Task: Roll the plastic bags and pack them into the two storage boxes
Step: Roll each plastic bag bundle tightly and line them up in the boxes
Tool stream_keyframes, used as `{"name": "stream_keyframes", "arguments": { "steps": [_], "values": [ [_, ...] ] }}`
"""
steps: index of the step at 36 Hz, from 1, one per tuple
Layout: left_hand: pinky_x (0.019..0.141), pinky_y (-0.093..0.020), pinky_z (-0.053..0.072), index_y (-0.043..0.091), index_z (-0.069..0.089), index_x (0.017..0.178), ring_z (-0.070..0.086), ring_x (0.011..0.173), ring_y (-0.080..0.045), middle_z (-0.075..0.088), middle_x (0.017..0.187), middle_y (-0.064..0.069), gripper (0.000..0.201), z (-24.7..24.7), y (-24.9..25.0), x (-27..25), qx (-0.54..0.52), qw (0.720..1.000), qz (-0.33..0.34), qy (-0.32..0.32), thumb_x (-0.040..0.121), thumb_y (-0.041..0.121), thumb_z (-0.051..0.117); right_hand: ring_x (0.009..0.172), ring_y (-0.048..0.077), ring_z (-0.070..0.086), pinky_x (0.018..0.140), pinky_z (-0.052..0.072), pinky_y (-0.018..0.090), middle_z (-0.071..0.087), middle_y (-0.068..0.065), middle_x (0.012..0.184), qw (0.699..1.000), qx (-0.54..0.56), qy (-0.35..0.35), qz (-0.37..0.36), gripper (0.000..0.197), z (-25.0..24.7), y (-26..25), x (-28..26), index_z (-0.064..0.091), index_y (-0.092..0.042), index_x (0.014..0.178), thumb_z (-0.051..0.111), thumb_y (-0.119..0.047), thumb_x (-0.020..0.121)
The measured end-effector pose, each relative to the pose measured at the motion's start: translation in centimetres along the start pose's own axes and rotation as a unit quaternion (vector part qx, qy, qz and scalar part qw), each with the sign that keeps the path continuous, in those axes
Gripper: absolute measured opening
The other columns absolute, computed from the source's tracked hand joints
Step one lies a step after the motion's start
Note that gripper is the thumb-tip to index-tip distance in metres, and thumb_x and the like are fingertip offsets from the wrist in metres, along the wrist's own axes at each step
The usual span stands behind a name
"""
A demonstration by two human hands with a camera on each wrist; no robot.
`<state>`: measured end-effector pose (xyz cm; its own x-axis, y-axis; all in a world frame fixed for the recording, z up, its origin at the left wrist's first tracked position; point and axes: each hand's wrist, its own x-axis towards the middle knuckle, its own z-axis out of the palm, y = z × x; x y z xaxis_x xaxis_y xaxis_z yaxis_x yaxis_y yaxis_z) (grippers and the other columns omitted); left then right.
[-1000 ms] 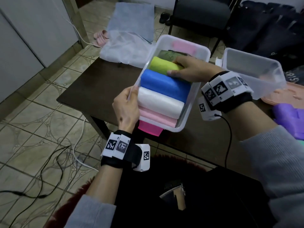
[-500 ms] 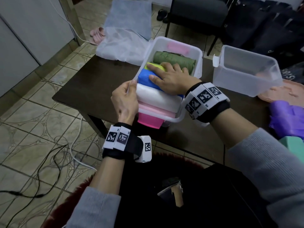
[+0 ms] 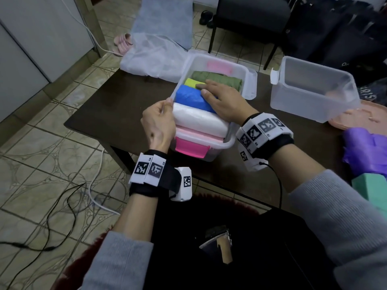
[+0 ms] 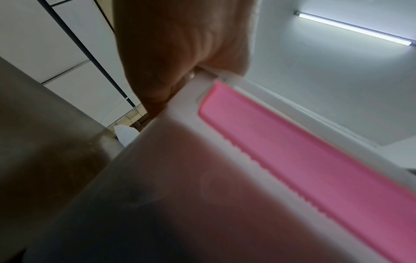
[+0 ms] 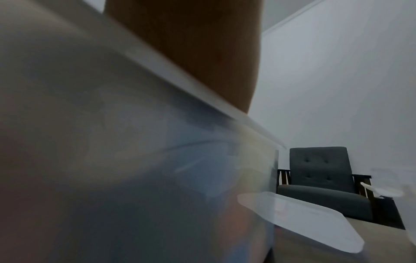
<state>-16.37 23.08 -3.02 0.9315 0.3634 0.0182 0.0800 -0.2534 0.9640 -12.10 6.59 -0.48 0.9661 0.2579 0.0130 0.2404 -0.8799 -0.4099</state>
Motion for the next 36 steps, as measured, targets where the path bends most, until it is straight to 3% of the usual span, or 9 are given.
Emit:
{"name": "stream_keyframes", "arguments": {
  "steps": [3, 7, 11, 16, 22, 25, 28, 31, 36],
  "values": [
    [0.074, -0.018, 0.041, 0.012, 0.072, 0.095, 0.055, 0.084, -0.011, 0.062, 0.084, 0.009, 0.030, 0.0, 0.3, 0.0, 0.009, 1.000, -0.016, -0.008, 0.096, 0.031, 0.048, 0.141, 0.020, 0.027, 0.113, 0.021, 0.043, 0.032, 0.003, 0.152, 1.000, -0.027, -0.014, 0.004, 0.042, 0.1, 0.0, 0.3, 0.040, -0.027, 0.142, 0.026, -0.034, 0.103],
    [0.075, -0.018, 0.040, 0.011, 0.071, 0.097, 0.060, 0.102, -0.021, 0.068, 0.113, -0.004, 0.031, 0.0, 0.5, -0.2, 0.031, 0.999, -0.022, -0.008, 0.096, 0.029, 0.044, 0.140, 0.019, 0.028, 0.113, 0.022, 0.045, 0.036, 0.004, 0.150, 0.999, -0.039, 0.005, -0.005, 0.042, 0.5, 0.0, 0.1, 0.041, -0.025, 0.141, 0.026, -0.034, 0.102],
    [0.094, -0.014, 0.034, 0.014, 0.056, 0.129, 0.053, 0.120, -0.014, 0.059, 0.130, 0.000, 0.035, 0.1, 0.9, -0.3, 0.049, 0.999, 0.010, 0.008, 0.098, 0.026, 0.044, 0.135, 0.021, 0.036, 0.111, 0.026, 0.044, 0.043, 0.004, 0.146, 0.999, 0.011, 0.040, -0.006, 0.042, 0.1, -0.3, -0.7, 0.042, -0.021, 0.141, 0.029, -0.033, 0.103],
    [0.106, -0.029, 0.033, 0.008, 0.049, 0.132, 0.046, 0.125, -0.021, 0.054, 0.132, -0.008, 0.038, 0.2, 1.1, -0.7, 0.123, 0.981, 0.149, 0.033, 0.096, 0.014, 0.041, 0.129, 0.016, 0.042, 0.095, 0.025, 0.012, 0.046, 0.003, 0.143, 0.988, 0.120, 0.101, -0.001, 0.042, -0.4, -0.3, -2.9, 0.037, -0.018, 0.143, 0.033, -0.030, 0.103],
    [0.106, -0.038, 0.038, -0.001, 0.060, 0.118, 0.052, 0.122, -0.030, 0.061, 0.123, -0.015, 0.035, 2.5, 2.9, -4.7, 0.078, 0.919, 0.385, 0.033, 0.088, 0.000, 0.043, 0.121, 0.019, 0.048, 0.103, 0.036, 0.027, 0.055, 0.008, 0.132, 0.953, 0.172, 0.248, 0.024, 0.036, -0.1, 2.9, -8.1, 0.050, -0.009, 0.133, 0.043, -0.018, 0.099],
    [0.103, -0.040, 0.041, -0.002, 0.062, 0.115, 0.055, 0.118, -0.029, 0.064, 0.119, -0.015, 0.035, 5.6, 3.3, -8.6, 0.034, 0.893, 0.446, -0.043, 0.085, -0.003, 0.044, 0.114, 0.024, 0.053, 0.099, 0.035, 0.026, 0.060, 0.010, 0.122, 0.946, 0.098, 0.296, 0.086, 0.034, -0.2, 6.2, -11.2, 0.057, -0.007, 0.124, 0.048, -0.013, 0.092],
    [0.106, -0.039, 0.038, 0.001, 0.061, 0.118, 0.053, 0.122, -0.028, 0.062, 0.123, -0.013, 0.037, 9.2, 2.0, -12.2, 0.039, 0.888, 0.424, -0.176, 0.085, 0.003, 0.044, 0.113, 0.029, 0.051, 0.097, 0.036, 0.034, 0.060, 0.011, 0.120, 0.927, 0.023, 0.320, 0.196, 0.035, -0.6, 9.1, -14.9, 0.058, -0.009, 0.121, 0.049, -0.015, 0.088],
    [0.113, -0.041, 0.029, 0.006, 0.055, 0.128, 0.042, 0.133, -0.027, 0.053, 0.136, -0.012, 0.039, 12.3, -0.1, -15.1, 0.106, 0.875, 0.364, -0.301, 0.090, 0.010, 0.046, 0.120, 0.032, 0.043, 0.096, 0.036, 0.042, 0.050, 0.014, 0.128, 0.883, -0.056, 0.310, 0.349, 0.039, -1.7, 11.5, -19.2, 0.052, -0.013, 0.127, 0.050, -0.018, 0.089],
    [0.117, -0.031, 0.006, 0.016, 0.040, 0.140, 0.017, 0.145, -0.014, 0.030, 0.153, 0.000, 0.043, 15.4, -3.1, -17.4, 0.254, 0.801, 0.354, -0.410, 0.098, 0.021, 0.041, 0.128, 0.037, 0.033, 0.100, 0.032, 0.048, 0.038, 0.022, 0.135, 0.795, -0.105, 0.264, 0.536, 0.055, -2.6, 14.0, -25.3, 0.040, -0.005, 0.132, 0.058, -0.025, 0.084]
  ]
}}
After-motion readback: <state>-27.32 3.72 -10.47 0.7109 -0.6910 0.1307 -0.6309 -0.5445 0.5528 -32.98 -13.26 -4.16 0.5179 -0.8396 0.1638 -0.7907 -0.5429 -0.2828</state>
